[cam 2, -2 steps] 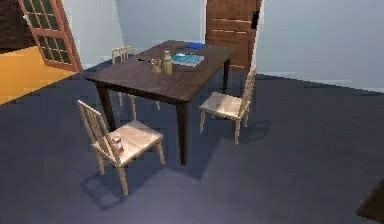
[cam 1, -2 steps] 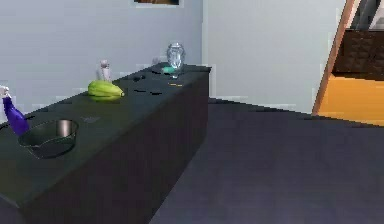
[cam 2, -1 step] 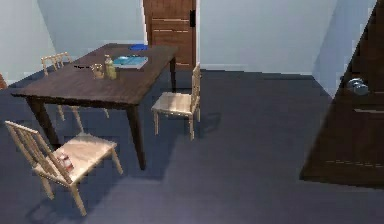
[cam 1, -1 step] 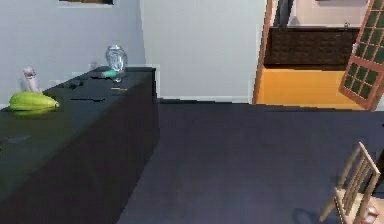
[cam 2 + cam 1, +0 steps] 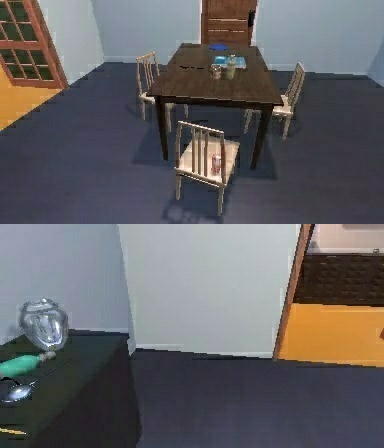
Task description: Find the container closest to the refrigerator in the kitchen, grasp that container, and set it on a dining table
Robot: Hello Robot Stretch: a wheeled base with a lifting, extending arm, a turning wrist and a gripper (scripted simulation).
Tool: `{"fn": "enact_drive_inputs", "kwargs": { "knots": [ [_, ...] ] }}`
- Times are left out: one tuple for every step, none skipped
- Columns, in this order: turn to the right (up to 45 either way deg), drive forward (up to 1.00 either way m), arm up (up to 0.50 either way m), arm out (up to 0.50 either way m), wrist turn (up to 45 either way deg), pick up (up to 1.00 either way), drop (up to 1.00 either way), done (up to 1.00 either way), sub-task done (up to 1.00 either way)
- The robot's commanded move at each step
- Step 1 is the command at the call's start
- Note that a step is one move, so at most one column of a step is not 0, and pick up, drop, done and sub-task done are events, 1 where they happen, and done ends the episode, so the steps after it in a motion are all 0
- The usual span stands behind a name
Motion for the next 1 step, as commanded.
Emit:
{"fn": "enact_drive_inputs", "kwargs": {
  "knots": [
    [6.0, 0.00, 0.00, 0.00, 0.0, 0.00, 0.00, 0.00, 0.00]
  ]
}}
